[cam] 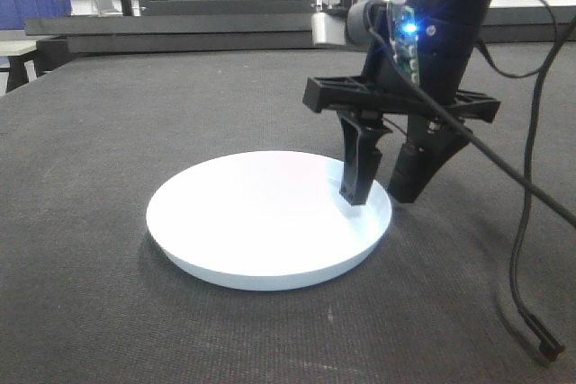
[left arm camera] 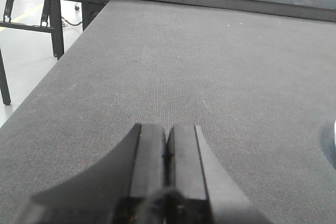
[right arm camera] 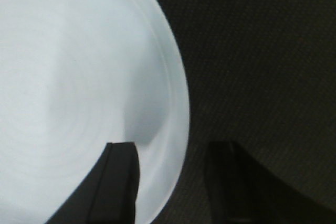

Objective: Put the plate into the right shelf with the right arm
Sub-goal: 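Close the right gripper on the white plate's rim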

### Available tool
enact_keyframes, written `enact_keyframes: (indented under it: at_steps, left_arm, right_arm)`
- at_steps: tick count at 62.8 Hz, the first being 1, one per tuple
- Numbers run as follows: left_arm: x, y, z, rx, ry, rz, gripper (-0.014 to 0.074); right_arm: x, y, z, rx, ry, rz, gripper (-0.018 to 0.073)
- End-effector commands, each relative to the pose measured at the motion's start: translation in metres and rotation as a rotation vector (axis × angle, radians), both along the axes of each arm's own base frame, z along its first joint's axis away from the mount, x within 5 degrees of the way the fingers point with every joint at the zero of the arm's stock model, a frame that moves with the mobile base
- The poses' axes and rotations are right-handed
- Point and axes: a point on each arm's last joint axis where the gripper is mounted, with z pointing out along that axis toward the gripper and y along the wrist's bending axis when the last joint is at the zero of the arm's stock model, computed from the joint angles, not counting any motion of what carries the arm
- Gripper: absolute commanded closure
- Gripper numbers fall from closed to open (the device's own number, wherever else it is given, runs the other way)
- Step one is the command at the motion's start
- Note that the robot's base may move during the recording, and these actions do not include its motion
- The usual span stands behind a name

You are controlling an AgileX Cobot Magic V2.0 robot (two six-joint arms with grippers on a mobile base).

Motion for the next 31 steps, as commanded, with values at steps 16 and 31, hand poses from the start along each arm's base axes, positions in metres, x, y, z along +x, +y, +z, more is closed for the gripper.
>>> enact_keyframes:
  at_steps: [16,31]
  left_arm:
    - [0.0003,-0.0005,0.0045,-0.013,-0.077,-0.007,0.0643]
    - [0.0003,-0.0005,0.0045,-0.013,-0.077,-0.007,0.0643]
  right_arm:
    - [0.0027,0.0026,0.0221,0.053,-0.069,-0.015,0.0171]
    - [0.0040,0.0031,0.0216,0.056,-0.078,-0.018,0.0171]
